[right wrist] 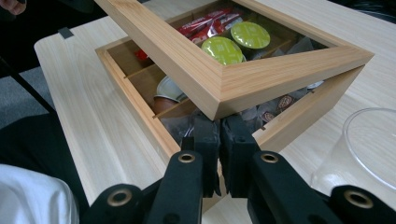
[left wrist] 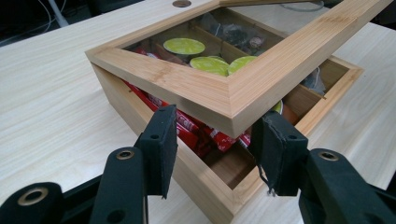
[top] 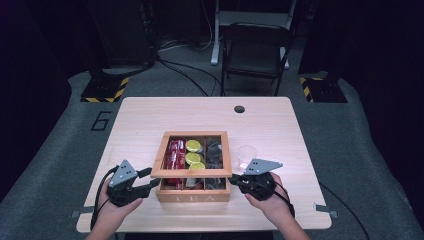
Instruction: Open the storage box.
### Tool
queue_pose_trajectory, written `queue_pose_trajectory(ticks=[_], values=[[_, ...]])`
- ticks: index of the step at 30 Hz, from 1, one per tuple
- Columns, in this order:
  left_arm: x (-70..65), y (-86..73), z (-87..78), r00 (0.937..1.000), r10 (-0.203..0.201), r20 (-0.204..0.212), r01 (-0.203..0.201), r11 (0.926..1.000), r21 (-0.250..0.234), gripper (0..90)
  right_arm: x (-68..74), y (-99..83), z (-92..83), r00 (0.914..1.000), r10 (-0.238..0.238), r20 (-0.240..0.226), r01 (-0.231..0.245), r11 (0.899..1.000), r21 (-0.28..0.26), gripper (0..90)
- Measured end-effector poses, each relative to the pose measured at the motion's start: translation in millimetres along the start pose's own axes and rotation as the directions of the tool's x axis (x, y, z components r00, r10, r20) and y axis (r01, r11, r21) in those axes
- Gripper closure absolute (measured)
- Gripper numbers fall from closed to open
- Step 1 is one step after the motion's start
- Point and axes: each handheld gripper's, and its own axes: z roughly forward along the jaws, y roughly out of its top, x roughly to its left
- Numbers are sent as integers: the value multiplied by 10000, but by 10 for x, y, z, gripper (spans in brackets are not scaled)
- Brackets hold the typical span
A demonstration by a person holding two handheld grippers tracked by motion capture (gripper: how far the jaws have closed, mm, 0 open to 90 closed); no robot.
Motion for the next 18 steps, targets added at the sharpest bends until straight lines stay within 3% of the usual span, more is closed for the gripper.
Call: queue_pose_trajectory(ticks=[6,8,10,14,18], values=[[12,77,-5,10000,15,-63,-15,10000,39,511,-18,51,-9,9998,-26,184,29,9999,-132,799],[23,103,-5,10000,-54,-56,54,10000,1,511,-20,61,-17,9993,-90,372,98,9997,-209,770],[20,123,-8,9999,-25,-102,26,10000,49,511,-24,69,-37,9955,-249,912,278,9992,-302,687],[31,182,-10,9997,-22,-261,21,10000,-60,510,-33,92,-56,9931,-156,1165,202,9991,-384,624],[61,276,-30,9994,99,-327,-106,9997,-204,510,-46,179,-71,9881,-583,1424,676,9959,-609,585]])
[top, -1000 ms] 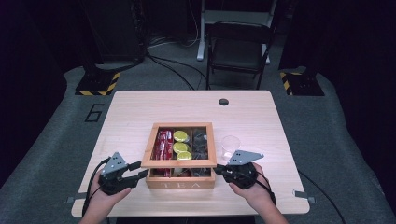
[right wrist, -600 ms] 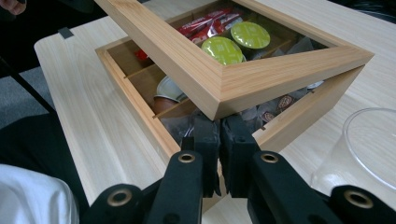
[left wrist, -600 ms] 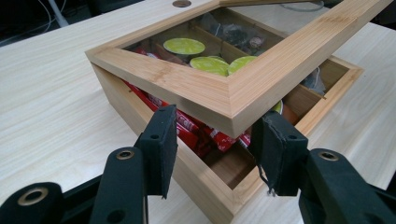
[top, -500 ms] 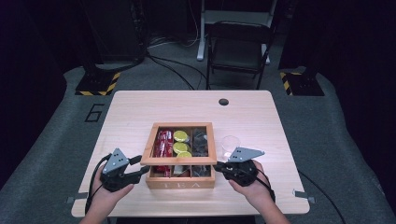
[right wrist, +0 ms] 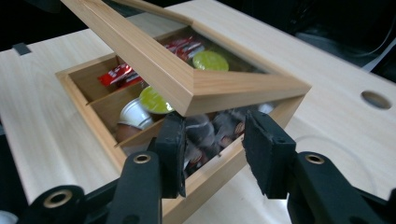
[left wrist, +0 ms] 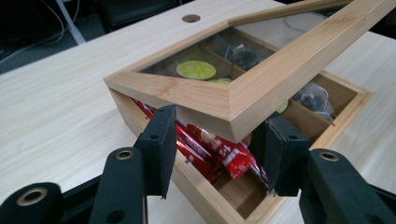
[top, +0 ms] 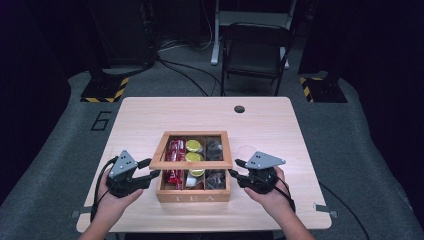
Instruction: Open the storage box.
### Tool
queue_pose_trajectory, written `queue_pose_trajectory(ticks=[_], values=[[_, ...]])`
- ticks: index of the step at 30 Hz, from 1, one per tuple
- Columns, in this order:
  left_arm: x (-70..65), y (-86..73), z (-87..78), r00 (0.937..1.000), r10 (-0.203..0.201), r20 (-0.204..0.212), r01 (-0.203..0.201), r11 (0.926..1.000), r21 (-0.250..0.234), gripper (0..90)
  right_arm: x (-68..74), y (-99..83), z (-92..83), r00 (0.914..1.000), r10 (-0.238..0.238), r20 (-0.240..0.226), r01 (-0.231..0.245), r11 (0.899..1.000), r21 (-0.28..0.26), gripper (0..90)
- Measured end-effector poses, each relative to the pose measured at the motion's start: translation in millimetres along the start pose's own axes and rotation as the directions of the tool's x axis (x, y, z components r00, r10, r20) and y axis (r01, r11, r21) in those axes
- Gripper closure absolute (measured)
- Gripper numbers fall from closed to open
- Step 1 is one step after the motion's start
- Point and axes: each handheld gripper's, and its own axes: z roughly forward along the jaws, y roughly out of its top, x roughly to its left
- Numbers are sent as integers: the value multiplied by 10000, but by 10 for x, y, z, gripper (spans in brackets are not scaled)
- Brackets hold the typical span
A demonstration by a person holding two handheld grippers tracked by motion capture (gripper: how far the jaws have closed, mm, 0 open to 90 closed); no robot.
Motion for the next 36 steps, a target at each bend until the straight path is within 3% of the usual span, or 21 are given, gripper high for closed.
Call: queue_pose_trajectory(ticks=[7,10,14,16,36], values=[[34,78,2,9999,-56,-87,54,9997,-225,510,-18,115,46,9999,-104,37,105,9996,-264,596],[57,115,1,9998,-196,-32,195,9992,-348,511,-12,163,69,9993,-202,325,213,9991,-356,593],[72,175,3,9999,-41,-104,37,9995,-317,511,-36,205,64,9994,159,292,-147,9991,-394,594],[81,200,6,9999,7,-110,-11,9995,-325,511,-60,235,68,9996,-9,299,25,9987,-507,597],[215,445,23,9999,83,-111,-87,9994,-347,521,-180,482,66,9994,-40,358,55,9991,-420,601]])
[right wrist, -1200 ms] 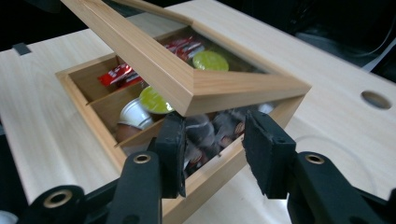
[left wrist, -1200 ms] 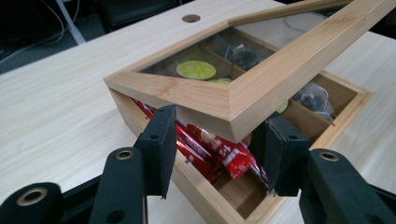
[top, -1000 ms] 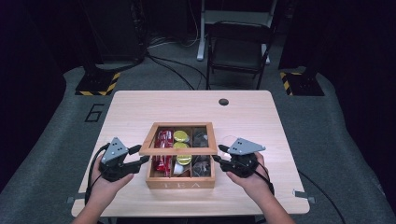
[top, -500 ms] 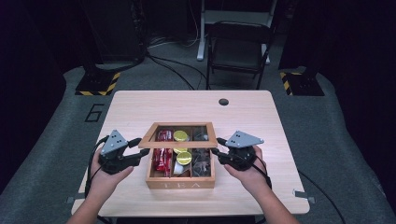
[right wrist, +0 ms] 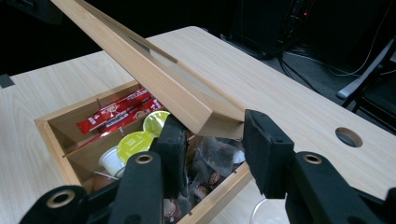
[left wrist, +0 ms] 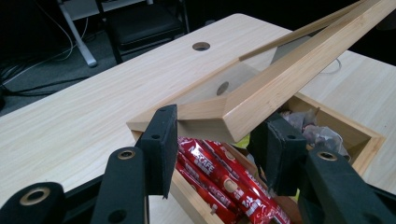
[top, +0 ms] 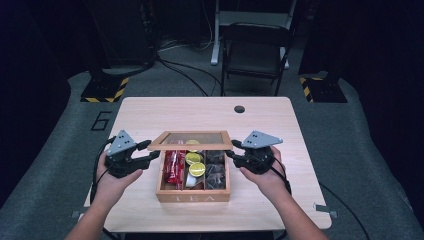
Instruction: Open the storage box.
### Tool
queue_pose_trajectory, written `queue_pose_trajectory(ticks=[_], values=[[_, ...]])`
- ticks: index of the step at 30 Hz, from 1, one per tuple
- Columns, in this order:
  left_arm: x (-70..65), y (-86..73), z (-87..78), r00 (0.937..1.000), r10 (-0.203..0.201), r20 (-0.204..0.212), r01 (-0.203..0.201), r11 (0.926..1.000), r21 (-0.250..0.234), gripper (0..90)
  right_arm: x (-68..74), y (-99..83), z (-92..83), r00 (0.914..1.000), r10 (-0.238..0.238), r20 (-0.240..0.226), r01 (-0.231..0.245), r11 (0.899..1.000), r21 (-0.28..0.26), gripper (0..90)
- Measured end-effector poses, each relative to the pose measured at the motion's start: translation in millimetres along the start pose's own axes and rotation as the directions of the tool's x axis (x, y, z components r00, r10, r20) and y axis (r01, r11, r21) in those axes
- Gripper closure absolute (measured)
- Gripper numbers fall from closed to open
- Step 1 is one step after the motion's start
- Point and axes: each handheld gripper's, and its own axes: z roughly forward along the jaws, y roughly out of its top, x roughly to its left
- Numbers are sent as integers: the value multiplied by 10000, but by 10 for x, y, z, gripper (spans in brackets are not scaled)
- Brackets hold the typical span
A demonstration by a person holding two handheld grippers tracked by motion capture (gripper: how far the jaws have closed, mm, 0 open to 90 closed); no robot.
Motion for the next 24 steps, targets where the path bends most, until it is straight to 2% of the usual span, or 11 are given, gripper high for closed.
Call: queue_pose_trajectory(ticks=[3,8,15,16,19,20,24], values=[[29,32,8,10000,-65,28,65,9999,-88,522,-28,49,12,9998,-174,8,174,9998,-68,600],[79,94,23,9998,-194,59,195,9997,-145,530,-64,120,21,9999,104,34,-104,9999,-2,598],[130,151,43,9996,-290,60,291,9993,-230,534,-110,176,43,9998,185,97,-184,9998,-112,598],[139,157,49,9996,-289,74,291,9993,-235,539,-127,194,47,9993,360,51,-359,9993,-117,599],[158,161,79,9995,-317,-53,315,9991,-298,551,-156,215,54,9994,334,13,-334,9994,-122,598],[173,162,95,9994,-312,-122,310,9993,-209,548,-164,231,57,9989,466,3,-466,9989,-88,599],[195,153,131,9991,-353,-225,350,9993,-140,540,-184,264,67,9995,310,30,-309,9995,-93,600]])
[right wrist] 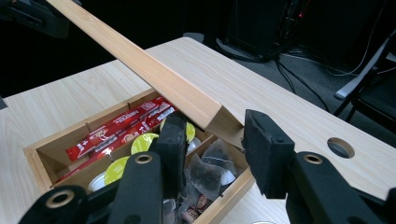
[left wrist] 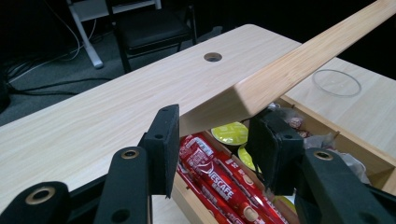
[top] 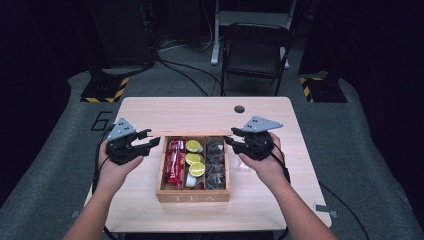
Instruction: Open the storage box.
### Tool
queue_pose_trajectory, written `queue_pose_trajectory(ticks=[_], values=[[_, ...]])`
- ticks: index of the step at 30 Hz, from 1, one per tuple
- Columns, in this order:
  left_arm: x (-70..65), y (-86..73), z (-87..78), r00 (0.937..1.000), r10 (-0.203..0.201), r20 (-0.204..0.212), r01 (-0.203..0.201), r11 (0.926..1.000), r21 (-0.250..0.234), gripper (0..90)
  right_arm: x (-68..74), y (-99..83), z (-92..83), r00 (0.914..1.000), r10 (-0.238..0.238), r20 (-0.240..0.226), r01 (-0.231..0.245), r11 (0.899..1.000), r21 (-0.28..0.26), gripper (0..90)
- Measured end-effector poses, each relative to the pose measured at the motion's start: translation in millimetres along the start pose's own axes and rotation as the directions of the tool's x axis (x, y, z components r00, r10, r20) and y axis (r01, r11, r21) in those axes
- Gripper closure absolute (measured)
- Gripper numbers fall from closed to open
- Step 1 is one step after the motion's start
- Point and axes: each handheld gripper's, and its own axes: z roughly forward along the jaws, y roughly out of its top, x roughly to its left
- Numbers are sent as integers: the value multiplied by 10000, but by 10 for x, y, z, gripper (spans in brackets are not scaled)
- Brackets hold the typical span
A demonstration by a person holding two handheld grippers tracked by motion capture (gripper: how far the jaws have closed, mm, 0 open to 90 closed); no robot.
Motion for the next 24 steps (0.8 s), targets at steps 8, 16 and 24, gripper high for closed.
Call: queue_pose_trajectory(ticks=[8,16,24], values=[[74,-78,157,9995,-263,-189,266,9996,137,523,-24,33,14,10000,-58,1,58,10000,-63,599],[105,-122,305,9981,-555,-267,559,9983,147,524,-26,69,21,9998,-113,145,111,9999,75,599],[137,-154,424,9966,-668,-489,671,9977,43,555,-32,84,29,9999,-4,169,3,10000,37,599]])
